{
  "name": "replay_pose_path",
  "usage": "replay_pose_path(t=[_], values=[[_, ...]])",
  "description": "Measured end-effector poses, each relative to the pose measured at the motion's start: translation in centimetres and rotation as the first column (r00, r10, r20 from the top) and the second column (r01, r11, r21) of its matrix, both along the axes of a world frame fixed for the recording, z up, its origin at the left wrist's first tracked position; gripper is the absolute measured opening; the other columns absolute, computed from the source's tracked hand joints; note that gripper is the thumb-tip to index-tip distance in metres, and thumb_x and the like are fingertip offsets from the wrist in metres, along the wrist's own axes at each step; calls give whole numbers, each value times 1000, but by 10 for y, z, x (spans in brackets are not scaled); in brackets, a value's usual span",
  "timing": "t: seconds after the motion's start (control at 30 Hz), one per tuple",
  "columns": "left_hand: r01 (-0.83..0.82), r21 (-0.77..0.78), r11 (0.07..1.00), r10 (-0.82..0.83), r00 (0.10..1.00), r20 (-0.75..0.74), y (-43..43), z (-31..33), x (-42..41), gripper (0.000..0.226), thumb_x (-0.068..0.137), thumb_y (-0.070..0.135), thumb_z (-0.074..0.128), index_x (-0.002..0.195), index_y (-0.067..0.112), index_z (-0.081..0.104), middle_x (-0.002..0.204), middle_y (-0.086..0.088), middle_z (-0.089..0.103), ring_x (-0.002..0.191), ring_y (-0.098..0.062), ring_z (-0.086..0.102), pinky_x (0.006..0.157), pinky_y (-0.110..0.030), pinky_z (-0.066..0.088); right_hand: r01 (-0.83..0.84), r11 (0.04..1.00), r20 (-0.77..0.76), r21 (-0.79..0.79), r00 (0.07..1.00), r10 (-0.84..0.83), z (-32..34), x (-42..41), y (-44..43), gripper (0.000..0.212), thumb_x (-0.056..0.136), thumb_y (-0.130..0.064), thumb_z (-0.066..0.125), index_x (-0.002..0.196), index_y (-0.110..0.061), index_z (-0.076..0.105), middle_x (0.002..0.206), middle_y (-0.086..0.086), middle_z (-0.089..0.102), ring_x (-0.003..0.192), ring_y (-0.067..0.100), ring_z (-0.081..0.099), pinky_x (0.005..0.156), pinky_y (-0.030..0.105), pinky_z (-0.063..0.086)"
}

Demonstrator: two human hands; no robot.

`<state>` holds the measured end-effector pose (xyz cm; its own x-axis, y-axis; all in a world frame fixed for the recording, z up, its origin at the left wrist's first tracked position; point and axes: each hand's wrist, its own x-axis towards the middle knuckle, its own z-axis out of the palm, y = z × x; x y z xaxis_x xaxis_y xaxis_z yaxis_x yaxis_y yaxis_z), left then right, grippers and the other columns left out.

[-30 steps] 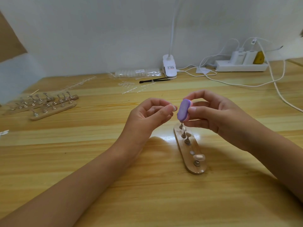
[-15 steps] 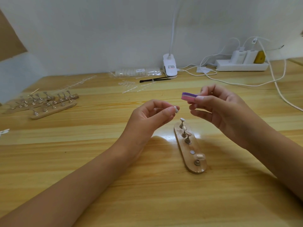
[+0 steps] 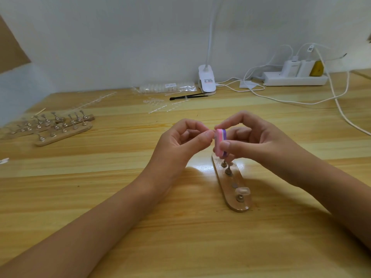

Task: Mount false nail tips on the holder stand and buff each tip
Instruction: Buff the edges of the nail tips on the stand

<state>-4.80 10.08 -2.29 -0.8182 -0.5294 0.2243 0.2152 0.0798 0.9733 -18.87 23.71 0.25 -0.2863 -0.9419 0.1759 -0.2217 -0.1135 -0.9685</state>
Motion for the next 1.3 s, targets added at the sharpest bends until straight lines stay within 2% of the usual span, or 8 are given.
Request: replay_pose_path(t=[0.17, 0.33, 0.5, 0.7, 0.83, 0.97, 1.1, 1.3], values=[[-17, -32, 999, 17, 1000, 5, 0, 2, 1, 10, 82, 29, 71, 89, 23, 67, 92, -10, 73, 98, -24, 70, 100, -36, 53, 94, 994, -5, -61, 996, -94, -2, -2, -3, 37, 79, -21, 71, 116, -19, 67, 100, 6, 72, 90, 20, 72, 75, 23, 56], [-16, -41, 999, 17, 1000, 6, 0, 0, 2, 13, 81, 31, 72, 90, 23, 67, 94, -8, 75, 100, -23, 70, 101, -38, 52, 0, 1000, 6, -13, 1000, 0, 1, -6, 0, 35, 79, -22, 71, 113, -24, 69, 98, 3, 73, 92, 18, 72, 75, 21, 56], [8, -108, 994, -9, 1000, -5, 4, 1, 0, 13, 83, 26, 70, 91, 18, 64, 91, -2, 75, 93, -14, 71, 88, -23, 53, 57, 995, 51, -81, 997, -53, -3, -7, -2, 37, 79, -23, 72, 116, -23, 69, 99, 10, 72, 93, 22, 72, 77, 23, 56], [-67, -96, 993, 65, 998, -25, 4, -2, -1, 15, 82, 30, 70, 92, 19, 65, 92, -11, 73, 95, -24, 70, 97, -36, 54, 6, 1000, 51, -23, 999, -5, -5, -10, -2, 31, 79, -21, 73, 109, -24, 70, 97, 6, 72, 91, 22, 72, 75, 23, 57], [-56, -132, 990, 54, 998, -21, 6, -2, -2, 12, 86, 25, 69, 94, 16, 64, 94, -10, 74, 94, -20, 71, 94, -31, 55, 73, 994, 89, -85, 994, -65, -7, -9, -3, 37, 78, -22, 73, 115, -20, 68, 100, 10, 71, 95, 26, 72, 80, 27, 58], [-64, -115, 991, 61, 998, -24, 4, -4, -1, 11, 89, 20, 69, 96, 13, 65, 94, -11, 73, 96, -25, 70, 95, -33, 54, -33, 999, 67, -4, 997, 34, -4, -13, -1, 31, 80, -23, 73, 111, -26, 70, 98, 3, 73, 94, 20, 72, 78, 24, 56], [-40, -157, 987, 39, 999, -9, 5, -3, -2, 7, 91, 15, 68, 96, 11, 64, 90, -1, 74, 92, -15, 71, 90, -26, 55, 15, 999, 66, -37, 998, -13, -7, -14, -3, 34, 81, -24, 72, 114, -27, 71, 102, 8, 72, 96, 22, 71, 79, 23, 56], [-78, -117, 990, 77, 997, -14, 2, -3, -1, 13, 86, 25, 71, 94, 17, 65, 93, -8, 74, 97, -21, 71, 98, -36, 54, -56, 998, 56, 12, 997, 55, -4, -15, -1, 33, 82, -23, 71, 115, -28, 71, 101, 3, 73, 96, 19, 71, 78, 21, 55]])
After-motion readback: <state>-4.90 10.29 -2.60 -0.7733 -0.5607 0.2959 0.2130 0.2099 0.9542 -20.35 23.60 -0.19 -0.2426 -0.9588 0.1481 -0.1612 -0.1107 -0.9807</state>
